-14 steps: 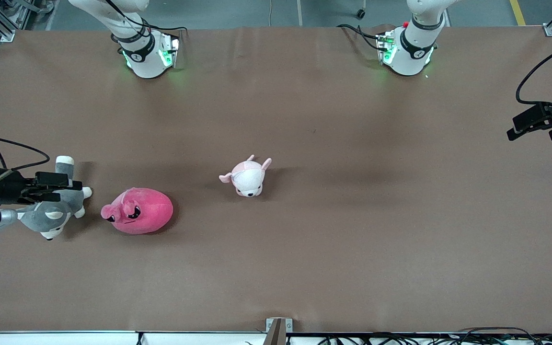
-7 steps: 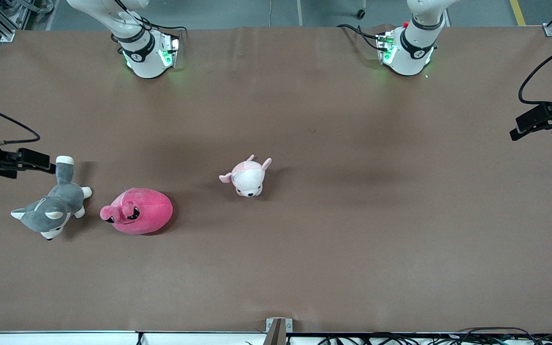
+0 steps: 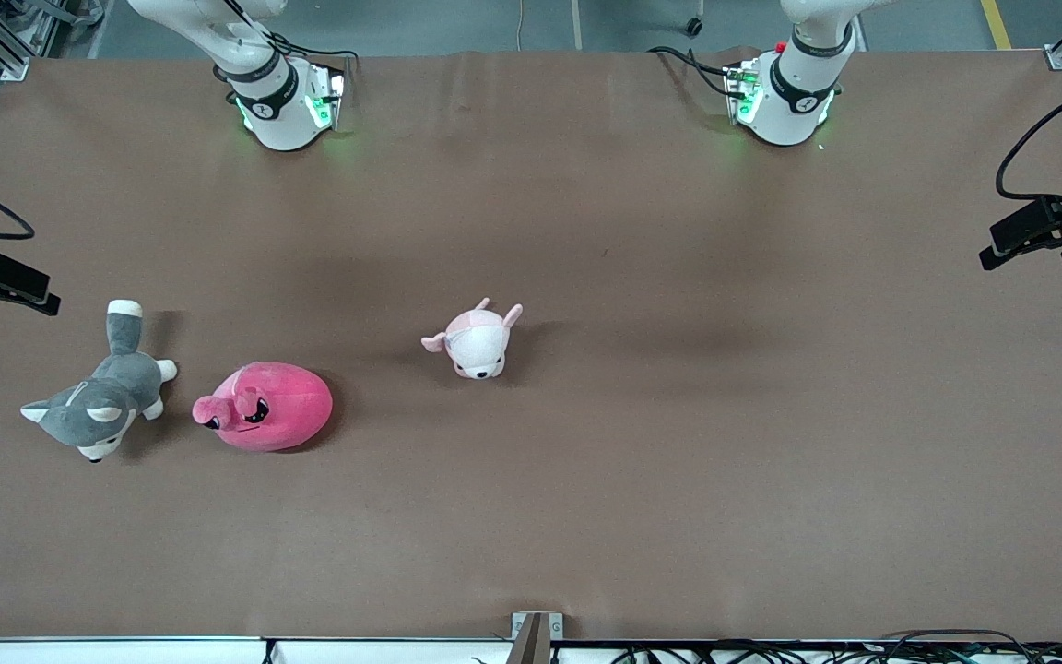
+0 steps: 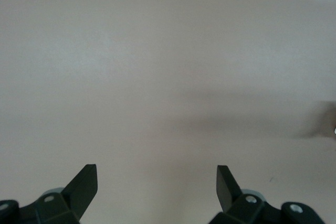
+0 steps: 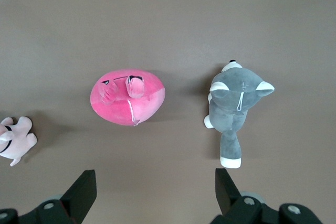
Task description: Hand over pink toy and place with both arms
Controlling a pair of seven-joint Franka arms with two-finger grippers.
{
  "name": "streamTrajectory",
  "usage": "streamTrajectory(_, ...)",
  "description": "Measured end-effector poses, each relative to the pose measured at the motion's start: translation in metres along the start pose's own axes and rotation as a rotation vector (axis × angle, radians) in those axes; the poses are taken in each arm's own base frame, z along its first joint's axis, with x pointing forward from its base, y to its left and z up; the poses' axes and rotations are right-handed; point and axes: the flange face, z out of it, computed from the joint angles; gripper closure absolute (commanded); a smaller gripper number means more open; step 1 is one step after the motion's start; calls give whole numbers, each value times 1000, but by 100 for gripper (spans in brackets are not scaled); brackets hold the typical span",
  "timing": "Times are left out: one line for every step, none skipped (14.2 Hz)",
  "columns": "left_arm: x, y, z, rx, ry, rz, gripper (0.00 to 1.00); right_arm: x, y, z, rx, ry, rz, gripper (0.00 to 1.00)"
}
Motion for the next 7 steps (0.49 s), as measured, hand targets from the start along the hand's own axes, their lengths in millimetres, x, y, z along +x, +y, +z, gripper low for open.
streamTrajectory(0,2,0,3,0,3,0,-4,4,-5,2,8,7,0)
streamTrajectory(0,5,1,5,-1,7,0,-6,9,-8,5,18,13,0)
streamTrajectory(0,8,1,7,-1,11,0,-9,12,-10,7,23,18,0)
streamTrajectory(0,11,1,8,-2,15,0,-10,14,-10,8,25,19,0)
streamTrajectory(0,14,1,9,-2,20,0,-10,14,-10,8,27,18,0)
streamTrajectory(0,16,1,9,-2,23,0,-9,13,-9,7,33,18,0)
streamTrajectory(-1,17,1,9,-2,24,0,-9,14,-8,5,44,17,0)
